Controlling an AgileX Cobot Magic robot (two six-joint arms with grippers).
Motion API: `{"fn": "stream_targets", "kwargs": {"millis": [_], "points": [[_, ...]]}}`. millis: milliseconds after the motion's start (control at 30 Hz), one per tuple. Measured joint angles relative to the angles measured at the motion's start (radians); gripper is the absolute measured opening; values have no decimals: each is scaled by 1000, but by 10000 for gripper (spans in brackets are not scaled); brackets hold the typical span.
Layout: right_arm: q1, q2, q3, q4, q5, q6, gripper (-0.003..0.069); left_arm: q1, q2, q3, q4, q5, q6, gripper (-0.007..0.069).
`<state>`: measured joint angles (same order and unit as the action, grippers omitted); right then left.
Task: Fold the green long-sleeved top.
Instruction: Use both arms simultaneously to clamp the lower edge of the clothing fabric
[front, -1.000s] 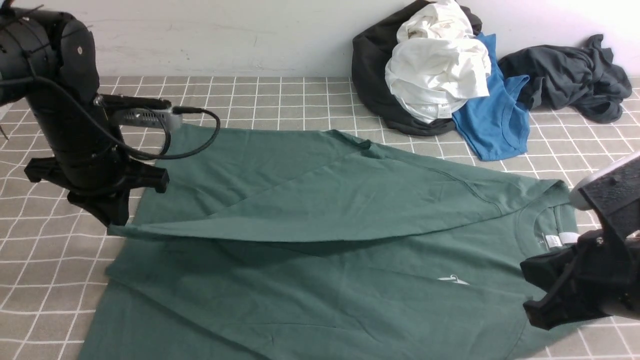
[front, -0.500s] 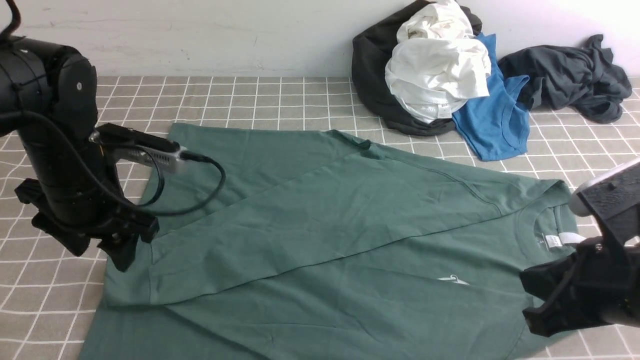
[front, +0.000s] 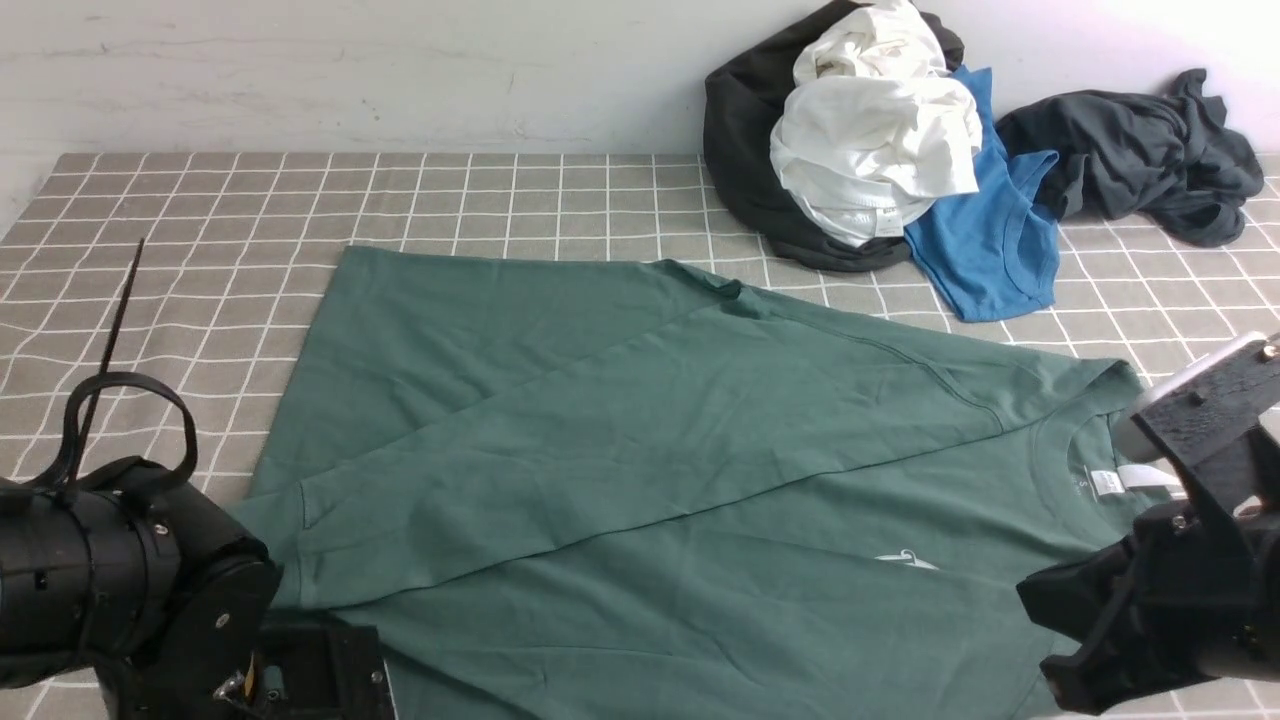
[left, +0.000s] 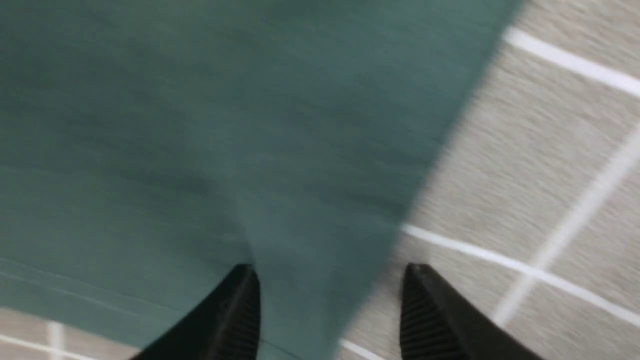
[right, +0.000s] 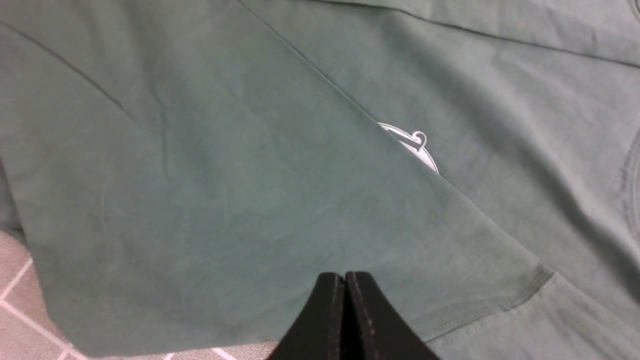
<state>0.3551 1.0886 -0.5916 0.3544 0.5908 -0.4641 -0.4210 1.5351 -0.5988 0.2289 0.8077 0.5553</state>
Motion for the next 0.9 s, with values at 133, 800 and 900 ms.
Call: {"fn": "stream_targets", "kwargs": {"millis": [133, 800, 900], "points": [[0, 0, 0, 14, 0, -11, -10, 0, -1, 1, 57, -41, -49, 316], [0, 0, 0, 28, 1, -29, -10, -2, -2, 19, 73, -25, -46, 134], [0, -6, 0, 31, 5, -32, -10, -12, -25, 16, 82, -26, -52, 27]]}}
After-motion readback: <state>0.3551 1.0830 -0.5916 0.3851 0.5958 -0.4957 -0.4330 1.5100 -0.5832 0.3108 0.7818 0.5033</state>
